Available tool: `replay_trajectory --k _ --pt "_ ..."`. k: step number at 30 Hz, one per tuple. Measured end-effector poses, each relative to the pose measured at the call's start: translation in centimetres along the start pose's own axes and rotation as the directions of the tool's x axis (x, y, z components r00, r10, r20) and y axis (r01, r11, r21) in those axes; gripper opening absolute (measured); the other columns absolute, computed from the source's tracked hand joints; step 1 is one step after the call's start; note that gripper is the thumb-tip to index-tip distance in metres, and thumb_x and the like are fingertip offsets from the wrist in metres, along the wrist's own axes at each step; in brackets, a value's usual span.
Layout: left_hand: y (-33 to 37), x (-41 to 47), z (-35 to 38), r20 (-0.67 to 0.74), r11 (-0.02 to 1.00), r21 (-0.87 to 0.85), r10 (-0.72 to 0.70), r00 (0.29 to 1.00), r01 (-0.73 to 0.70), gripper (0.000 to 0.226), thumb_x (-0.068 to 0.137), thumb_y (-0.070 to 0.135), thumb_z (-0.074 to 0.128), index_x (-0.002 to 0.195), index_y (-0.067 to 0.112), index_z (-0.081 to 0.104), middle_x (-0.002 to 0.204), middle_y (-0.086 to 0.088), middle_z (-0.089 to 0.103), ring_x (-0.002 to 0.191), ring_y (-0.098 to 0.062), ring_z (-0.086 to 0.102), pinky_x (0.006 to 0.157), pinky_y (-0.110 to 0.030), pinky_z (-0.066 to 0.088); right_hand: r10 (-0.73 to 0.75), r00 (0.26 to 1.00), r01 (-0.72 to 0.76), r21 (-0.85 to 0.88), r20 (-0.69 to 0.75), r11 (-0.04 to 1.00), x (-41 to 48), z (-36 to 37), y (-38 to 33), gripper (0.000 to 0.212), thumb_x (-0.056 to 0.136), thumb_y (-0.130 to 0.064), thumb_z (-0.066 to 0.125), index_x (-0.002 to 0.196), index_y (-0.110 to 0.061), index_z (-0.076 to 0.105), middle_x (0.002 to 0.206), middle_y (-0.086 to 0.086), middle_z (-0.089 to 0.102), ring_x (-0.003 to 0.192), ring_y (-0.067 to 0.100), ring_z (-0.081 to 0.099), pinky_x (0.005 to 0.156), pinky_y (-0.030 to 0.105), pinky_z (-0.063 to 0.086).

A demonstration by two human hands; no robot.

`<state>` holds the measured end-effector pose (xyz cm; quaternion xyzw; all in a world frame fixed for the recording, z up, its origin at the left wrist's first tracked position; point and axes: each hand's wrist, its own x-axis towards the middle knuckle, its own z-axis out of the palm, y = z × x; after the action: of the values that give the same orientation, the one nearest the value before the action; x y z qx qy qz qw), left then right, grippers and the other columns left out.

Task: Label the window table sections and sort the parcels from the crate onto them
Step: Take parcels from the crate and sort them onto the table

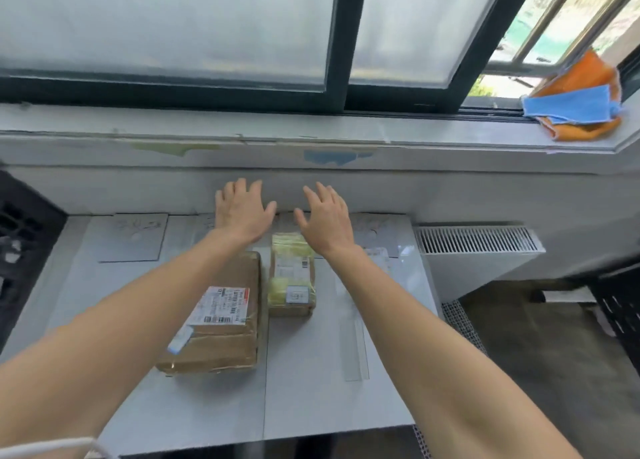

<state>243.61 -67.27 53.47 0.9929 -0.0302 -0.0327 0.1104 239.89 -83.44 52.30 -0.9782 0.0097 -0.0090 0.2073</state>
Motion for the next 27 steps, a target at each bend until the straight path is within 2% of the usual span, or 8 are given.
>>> replay_trajectory --k 4,16,19,21,27 --pt "-9.6 -1.4 -4.4 -0.030 0.998 0.048 -0.030 0.999 0.032 0.064 0.096 0.051 0.043 0.148 0.015 0.037 0.150 -0.016 0.037 0.137 -0.033 0.031 0.113 -0.047 0.021 -0.096 0.995 0.097 -0.072 0.022 0.993 0.2 1.3 -9.4 0.056 0.102 -0.039 0.044 0.152 -0.015 0.035 0.159 0.014 0.031 0.148 0.030 0.023 0.121 0.045 0.019" --pt "-36.2 -6.4 -18.5 -0.194 0.980 0.154 -0.097 0.976 0.128 0.060 0.096 0.050 0.043 0.145 0.014 0.040 0.144 -0.015 0.042 0.134 -0.034 0.035 0.112 -0.049 0.026 -0.319 0.947 0.320 -0.096 0.032 0.943 1.6 6.5 -39.4 0.057 0.102 -0.036 0.046 0.153 -0.014 0.033 0.158 0.014 0.032 0.148 0.029 0.025 0.121 0.043 0.019" --pt "-42.1 -7.2 -20.9 -0.235 0.966 0.149 -0.172 0.957 0.211 0.057 0.095 0.051 0.043 0.139 0.015 0.045 0.138 -0.015 0.048 0.128 -0.034 0.041 0.108 -0.049 0.031 -0.387 0.920 0.391 -0.094 0.053 0.916 1.9 8.1 -45.7 0.057 0.102 -0.037 0.045 0.153 -0.014 0.034 0.157 0.014 0.033 0.147 0.029 0.026 0.121 0.043 0.020" --pt "-45.8 -7.6 -22.0 -0.242 0.955 0.118 -0.237 0.941 0.271 0.056 0.094 0.051 0.044 0.138 0.016 0.046 0.141 -0.015 0.046 0.130 -0.034 0.040 0.109 -0.049 0.030 -0.423 0.903 0.428 -0.076 0.075 0.901 2.0 9.3 -49.3 0.057 0.101 -0.037 0.046 0.152 -0.013 0.035 0.157 0.013 0.034 0.147 0.029 0.026 0.121 0.043 0.020" --pt "-55.3 -9.3 -23.0 -0.216 0.906 0.069 -0.394 0.893 0.417 0.057 0.095 0.050 0.044 0.140 0.014 0.044 0.141 -0.016 0.046 0.130 -0.035 0.039 0.110 -0.049 0.031 -0.504 0.854 0.514 -0.058 0.129 0.856 2.0 13.1 -56.8 0.057 0.100 -0.038 0.046 0.151 -0.014 0.036 0.153 0.012 0.039 0.144 0.029 0.031 0.120 0.042 0.024"
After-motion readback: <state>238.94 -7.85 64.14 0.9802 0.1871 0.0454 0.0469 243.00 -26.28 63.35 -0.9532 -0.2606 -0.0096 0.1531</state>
